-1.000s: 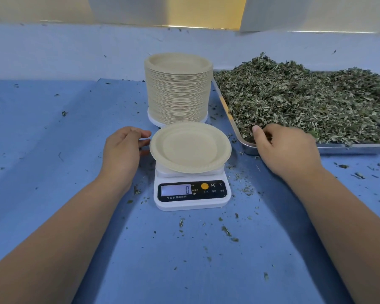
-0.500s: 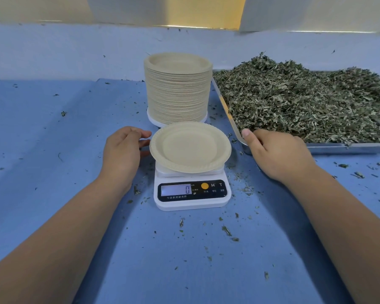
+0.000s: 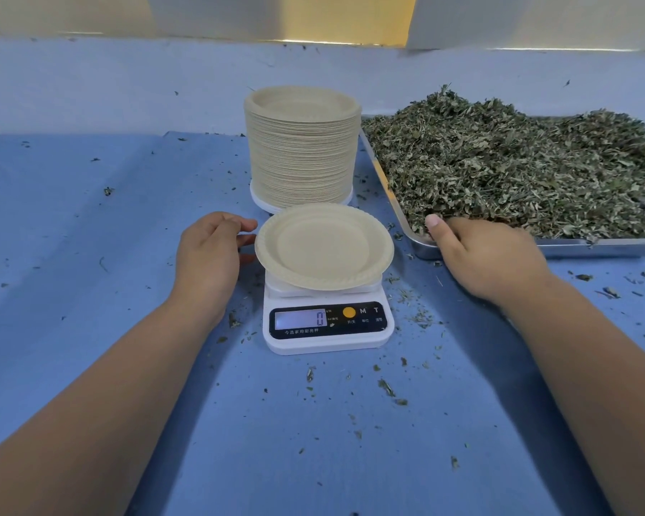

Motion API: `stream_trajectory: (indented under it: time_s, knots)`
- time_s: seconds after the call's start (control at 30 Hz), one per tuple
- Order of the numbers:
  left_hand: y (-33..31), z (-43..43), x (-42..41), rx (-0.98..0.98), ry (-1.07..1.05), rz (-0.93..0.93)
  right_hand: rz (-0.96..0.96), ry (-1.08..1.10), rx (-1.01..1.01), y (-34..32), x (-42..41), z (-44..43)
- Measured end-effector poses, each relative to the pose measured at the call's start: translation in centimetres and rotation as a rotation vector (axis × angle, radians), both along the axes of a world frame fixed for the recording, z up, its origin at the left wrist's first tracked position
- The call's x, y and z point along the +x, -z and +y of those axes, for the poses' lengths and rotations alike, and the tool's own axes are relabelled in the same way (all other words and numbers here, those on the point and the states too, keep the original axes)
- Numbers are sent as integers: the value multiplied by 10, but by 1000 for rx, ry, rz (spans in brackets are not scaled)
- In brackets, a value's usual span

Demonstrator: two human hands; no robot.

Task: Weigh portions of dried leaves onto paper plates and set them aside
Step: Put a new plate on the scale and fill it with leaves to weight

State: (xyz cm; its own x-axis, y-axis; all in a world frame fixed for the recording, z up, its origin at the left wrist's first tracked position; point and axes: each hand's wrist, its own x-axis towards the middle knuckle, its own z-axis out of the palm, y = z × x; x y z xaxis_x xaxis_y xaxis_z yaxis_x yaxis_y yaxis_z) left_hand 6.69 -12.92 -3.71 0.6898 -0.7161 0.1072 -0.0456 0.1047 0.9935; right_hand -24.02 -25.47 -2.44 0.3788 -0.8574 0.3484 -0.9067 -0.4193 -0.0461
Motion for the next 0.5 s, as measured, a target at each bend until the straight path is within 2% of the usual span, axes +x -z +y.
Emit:
stream_trajectory:
  time_s: [0.1, 0.17, 0.27, 0.37, 0.5]
  knots:
    - [0, 0, -1, -12, 3, 6, -181, -97, -22, -1, 6, 4]
    - [0, 0, -1, -11, 3, 6, -225, -77, -80, -4, 4, 2]
    - [-1, 1, -1, -6, 4, 7, -146, 97, -118, -7, -10, -6]
    - [-1, 1, -1, -6, 5, 1, 12, 253, 9, -6, -19, -10]
    - [-1, 0, -2, -11, 10, 12, 50, 142, 53, -4, -9, -6]
